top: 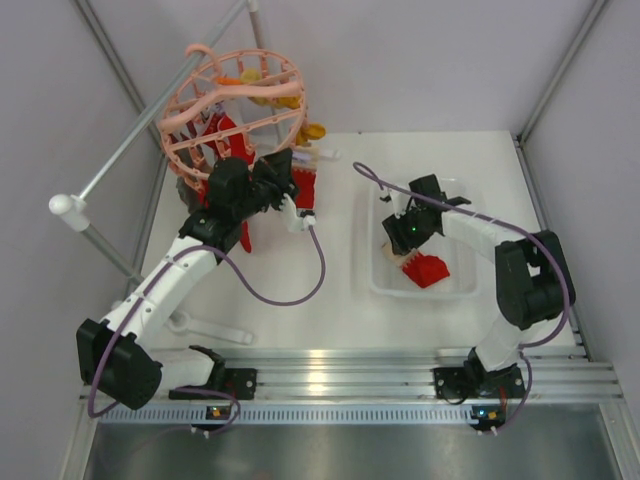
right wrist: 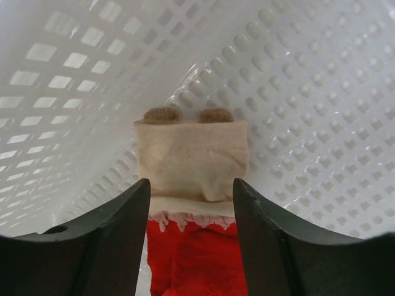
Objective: Clip the socks to the hanger
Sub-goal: Pick up the sock from the bin, then clamp the sock onto the hanger.
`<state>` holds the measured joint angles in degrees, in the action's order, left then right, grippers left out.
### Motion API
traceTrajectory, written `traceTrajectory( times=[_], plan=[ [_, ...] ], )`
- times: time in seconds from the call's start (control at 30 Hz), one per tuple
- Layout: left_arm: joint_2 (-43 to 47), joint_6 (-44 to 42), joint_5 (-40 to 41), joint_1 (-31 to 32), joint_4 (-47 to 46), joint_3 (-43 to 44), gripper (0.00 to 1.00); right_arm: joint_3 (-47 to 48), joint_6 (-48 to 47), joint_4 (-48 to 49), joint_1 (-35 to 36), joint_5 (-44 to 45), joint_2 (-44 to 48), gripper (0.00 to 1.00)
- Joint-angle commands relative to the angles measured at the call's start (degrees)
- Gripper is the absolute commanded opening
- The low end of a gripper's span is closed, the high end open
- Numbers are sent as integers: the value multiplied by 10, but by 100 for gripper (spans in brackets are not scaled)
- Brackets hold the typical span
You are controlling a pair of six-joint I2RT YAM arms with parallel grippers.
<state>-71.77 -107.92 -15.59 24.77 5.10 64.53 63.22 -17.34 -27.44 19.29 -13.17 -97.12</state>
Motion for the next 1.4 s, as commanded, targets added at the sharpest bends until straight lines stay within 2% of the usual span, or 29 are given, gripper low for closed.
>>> traceTrajectory(
  times=[0.0,0.07,0.17,0.23,0.3,0.33,0.5,0.67,0.8,1.1,1.37],
  plan=[
    [5,20,-12,-4,-16,-8,0,-13,18,6,14,29,-10,56],
    [4,19,-14,-4,-16,-8,0,-13,20,8,13,32,-21,55],
    [3,18,-14,-5,-17,-9,0,-11,19,12,14,31,-35,48],
    [2,18,-14,-5,-17,-9,0,-13,14,18,13,32,-35,22],
    [1,18,-14,-5,-18,-9,0,-12,6,25,12,31,-23,3],
    [1,19,-14,-5,-17,-9,0,-11,2,26,11,27,-16,0],
    [4,22,-15,-5,-16,-11,0,17,-23,48,-6,-23,60,0],
    [2,31,-17,-5,-19,-9,0,61,-28,90,-13,-147,136,0],
    [-1,49,-21,-6,-26,-5,0,97,-15,127,6,-232,155,0],
    [-5,62,-31,-10,-40,-11,0,213,-3,138,75,-269,102,0],
    [-4,59,-37,-12,-47,-17,0,274,9,129,98,-290,26,0]
  ],
)
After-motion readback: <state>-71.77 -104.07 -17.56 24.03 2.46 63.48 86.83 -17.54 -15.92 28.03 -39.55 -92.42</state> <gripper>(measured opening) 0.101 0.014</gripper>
